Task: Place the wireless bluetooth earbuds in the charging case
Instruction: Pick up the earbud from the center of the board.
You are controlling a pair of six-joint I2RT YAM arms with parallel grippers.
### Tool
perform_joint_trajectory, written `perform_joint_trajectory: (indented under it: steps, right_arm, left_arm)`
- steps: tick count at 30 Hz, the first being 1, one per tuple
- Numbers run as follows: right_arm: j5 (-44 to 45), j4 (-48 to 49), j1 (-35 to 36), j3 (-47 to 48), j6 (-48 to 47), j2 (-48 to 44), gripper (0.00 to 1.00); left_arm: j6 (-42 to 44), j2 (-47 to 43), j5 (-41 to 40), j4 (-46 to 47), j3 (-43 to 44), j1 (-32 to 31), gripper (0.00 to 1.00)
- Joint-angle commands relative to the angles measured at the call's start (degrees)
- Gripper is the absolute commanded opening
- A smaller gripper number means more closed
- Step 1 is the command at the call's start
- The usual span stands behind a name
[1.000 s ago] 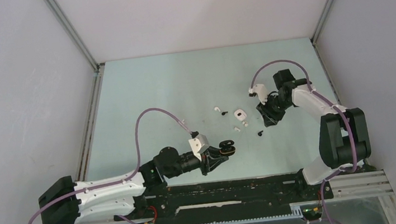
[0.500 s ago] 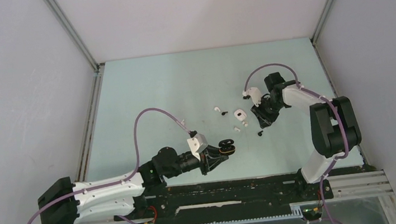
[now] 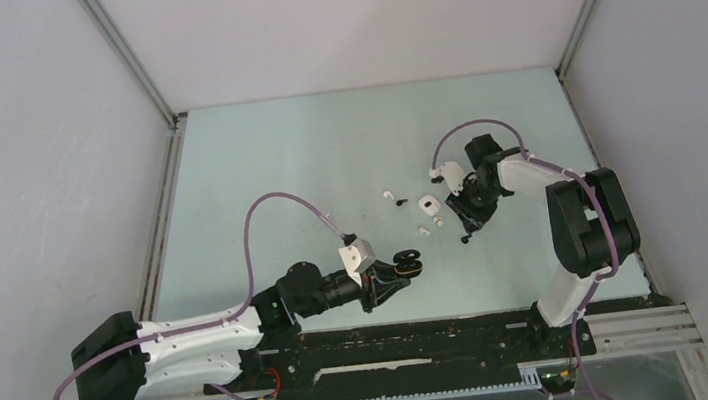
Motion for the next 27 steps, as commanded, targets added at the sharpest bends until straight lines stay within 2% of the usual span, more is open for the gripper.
perform_joint_trajectory:
  steps: [1, 11, 22, 27]
  right_arm:
    - [4.5, 0.8, 1.4, -2.7, 0.4, -0.8, 0.36]
    - [4.8, -1.9, 2.3, -5.1, 0.5, -6.0, 0.37]
    - [-1.8, -5.5, 1.8, -5.2, 0.7, -11.8, 0.38]
    - [-5.9, -5.7, 3.0, -5.2, 1.1, -13.4, 0.35]
  left_arm:
    - [-0.6, 0.4, 0.5, 4.5, 1.6, -0.3, 0.0]
    - [-0.6, 0.5, 0.5, 5.4, 1.0, -0.3, 0.0]
    - [0.1, -1.5, 0.3, 2.7, 1.4, -0.3, 0.0]
    - [0.1, -2.5, -0.1, 2.0, 0.8, -0.3, 0.0]
